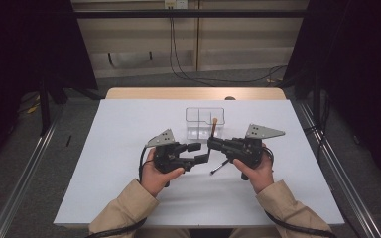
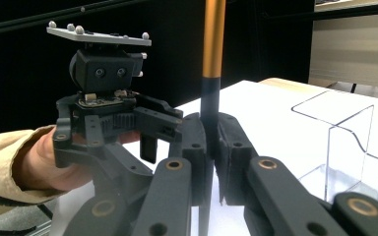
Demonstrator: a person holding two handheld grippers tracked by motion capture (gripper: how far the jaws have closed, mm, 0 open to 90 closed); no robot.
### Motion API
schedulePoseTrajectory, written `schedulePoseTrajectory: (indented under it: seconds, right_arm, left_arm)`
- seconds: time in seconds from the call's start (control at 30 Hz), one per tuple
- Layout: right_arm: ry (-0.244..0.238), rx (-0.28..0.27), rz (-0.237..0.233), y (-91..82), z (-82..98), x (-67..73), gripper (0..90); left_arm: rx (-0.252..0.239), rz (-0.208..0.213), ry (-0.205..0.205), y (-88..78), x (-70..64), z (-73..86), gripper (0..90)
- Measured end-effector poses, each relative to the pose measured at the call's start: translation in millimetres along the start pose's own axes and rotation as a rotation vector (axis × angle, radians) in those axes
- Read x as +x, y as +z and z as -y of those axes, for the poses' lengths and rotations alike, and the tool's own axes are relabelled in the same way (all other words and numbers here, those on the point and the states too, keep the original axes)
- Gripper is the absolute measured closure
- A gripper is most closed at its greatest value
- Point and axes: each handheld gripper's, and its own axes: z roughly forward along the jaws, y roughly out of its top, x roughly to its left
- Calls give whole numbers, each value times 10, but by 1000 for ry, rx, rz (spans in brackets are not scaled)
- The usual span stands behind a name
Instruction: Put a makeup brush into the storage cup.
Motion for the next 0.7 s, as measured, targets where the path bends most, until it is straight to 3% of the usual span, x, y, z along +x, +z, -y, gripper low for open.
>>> schedulePoseTrajectory:
  seconds: [0.1,0.3,0.4,0.5,0.6,0.7]
  right_arm:
    - [-9,-1,-1,6,-1,6,835]
    - [-23,6,-1,5,-6,20,835]
    - [-31,10,0,2,-8,21,835]
    - [-36,15,-1,2,-6,22,835]
    - [-39,17,-4,2,-4,26,835]
    - [-45,13,-6,-1,-10,34,835]
  left_arm:
    - [2,8,-24,-23,31,2,295]
    - [3,-8,-12,-103,77,11,166]
    - [9,-19,-9,-146,89,8,141]
    - [20,-35,27,-183,97,15,96]
    - [9,-44,7,-231,110,19,85]
    - [3,-63,19,-294,129,20,57]
